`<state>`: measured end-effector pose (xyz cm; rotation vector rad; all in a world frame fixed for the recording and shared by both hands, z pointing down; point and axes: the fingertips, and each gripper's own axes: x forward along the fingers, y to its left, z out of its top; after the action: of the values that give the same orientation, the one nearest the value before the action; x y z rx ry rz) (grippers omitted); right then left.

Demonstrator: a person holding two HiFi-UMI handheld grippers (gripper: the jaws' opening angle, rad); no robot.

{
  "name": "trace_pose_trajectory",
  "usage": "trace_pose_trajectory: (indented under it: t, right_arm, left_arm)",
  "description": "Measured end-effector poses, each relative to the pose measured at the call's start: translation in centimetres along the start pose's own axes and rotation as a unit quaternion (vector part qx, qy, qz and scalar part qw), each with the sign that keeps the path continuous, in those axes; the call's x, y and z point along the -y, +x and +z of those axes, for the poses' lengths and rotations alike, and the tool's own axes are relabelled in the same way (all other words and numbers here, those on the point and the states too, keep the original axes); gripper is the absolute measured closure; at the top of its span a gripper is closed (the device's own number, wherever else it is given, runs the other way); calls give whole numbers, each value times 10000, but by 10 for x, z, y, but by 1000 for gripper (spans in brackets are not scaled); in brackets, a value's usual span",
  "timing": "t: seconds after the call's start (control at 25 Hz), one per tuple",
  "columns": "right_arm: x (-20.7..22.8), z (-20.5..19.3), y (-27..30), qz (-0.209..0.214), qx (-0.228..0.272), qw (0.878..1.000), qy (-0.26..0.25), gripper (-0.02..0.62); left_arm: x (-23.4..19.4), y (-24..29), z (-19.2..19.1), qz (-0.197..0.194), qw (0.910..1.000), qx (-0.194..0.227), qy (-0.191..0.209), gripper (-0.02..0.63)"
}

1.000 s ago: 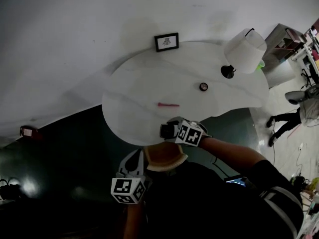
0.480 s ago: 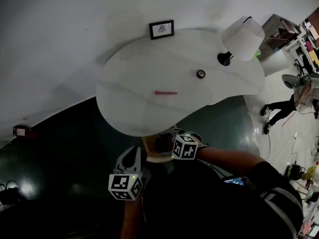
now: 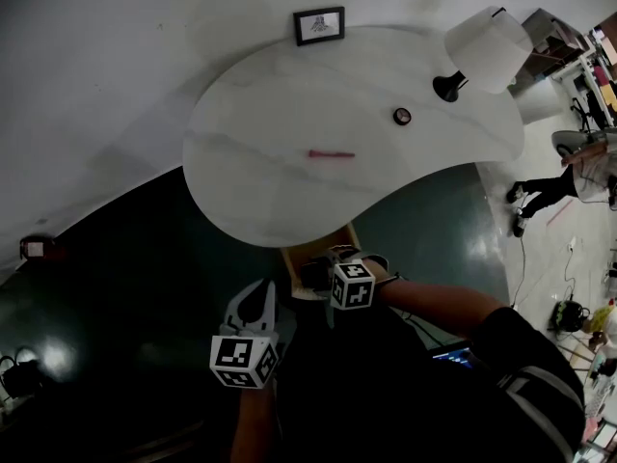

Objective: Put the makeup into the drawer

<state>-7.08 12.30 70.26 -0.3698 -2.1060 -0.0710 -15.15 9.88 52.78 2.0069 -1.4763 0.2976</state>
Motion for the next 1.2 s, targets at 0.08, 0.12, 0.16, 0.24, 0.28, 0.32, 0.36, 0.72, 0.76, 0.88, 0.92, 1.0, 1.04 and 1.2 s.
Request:
trace_pose_trajectory:
  t: [0.08, 0.12, 0.16, 0.24, 0.28, 0.32, 0.36, 0.72, 0.76, 0.88, 0.92, 1.0, 1.04, 1.2]
  right_arm:
    - [4, -8, 15, -24, -70, 10000, -13, 318]
    - [7, -12, 23, -37, -106, 9999, -19, 318]
    - [10, -16, 31, -44, -145, 9999, -27, 318]
    - [16, -23, 46, -35, -225, 9997, -64, 318]
    - [19, -27, 53, -26, -266, 9996, -102, 318]
    - [22, -30, 60, -18, -308, 9994, -155, 318]
    - [24, -34, 68, -11, -356, 9991, -220, 318]
    - [38, -65, 128, 165, -821, 9954, -473, 318]
    - [39, -68, 134, 200, -856, 9949, -494, 318]
    - [42, -74, 149, 296, -950, 9931, -622, 318]
    - [42, -75, 153, 325, -967, 9927, -649, 318]
    - [43, -78, 159, 397, -975, 9925, -624, 318]
    - [43, -80, 162, 427, -992, 9924, -598, 318]
    - [46, -89, 170, 420, -1131, 9909, -593, 318]
  left_arm:
    - [-2, 2, -10, -46, 10000, -85, -9, 595]
    - [-3, 3, -16, -68, 9999, -136, -14, 595]
    - [-4, 4, -21, -90, 9998, -186, -18, 595]
    - [-5, 6, -29, -126, 9996, -260, -20, 595]
    - [-6, 7, -32, -134, 9995, -280, -28, 595]
    - [-8, 8, -35, -135, 9995, -291, -48, 595]
    - [-10, 8, -37, -134, 9994, -300, -77, 595]
    - [-27, 16, -51, -80, 9991, -388, -168, 595]
    - [-29, 16, -52, -65, 9991, -382, -185, 595]
    - [-35, 15, -58, -14, 9989, -411, -229, 595]
    - [-37, 14, -60, -6, 9988, -431, -237, 595]
    - [-39, 12, -65, 8, 9986, -470, -258, 595]
    - [-40, 11, -67, 19, 9984, -489, -273, 595]
    - [-44, 10, -73, 57, 9980, -538, -324, 595]
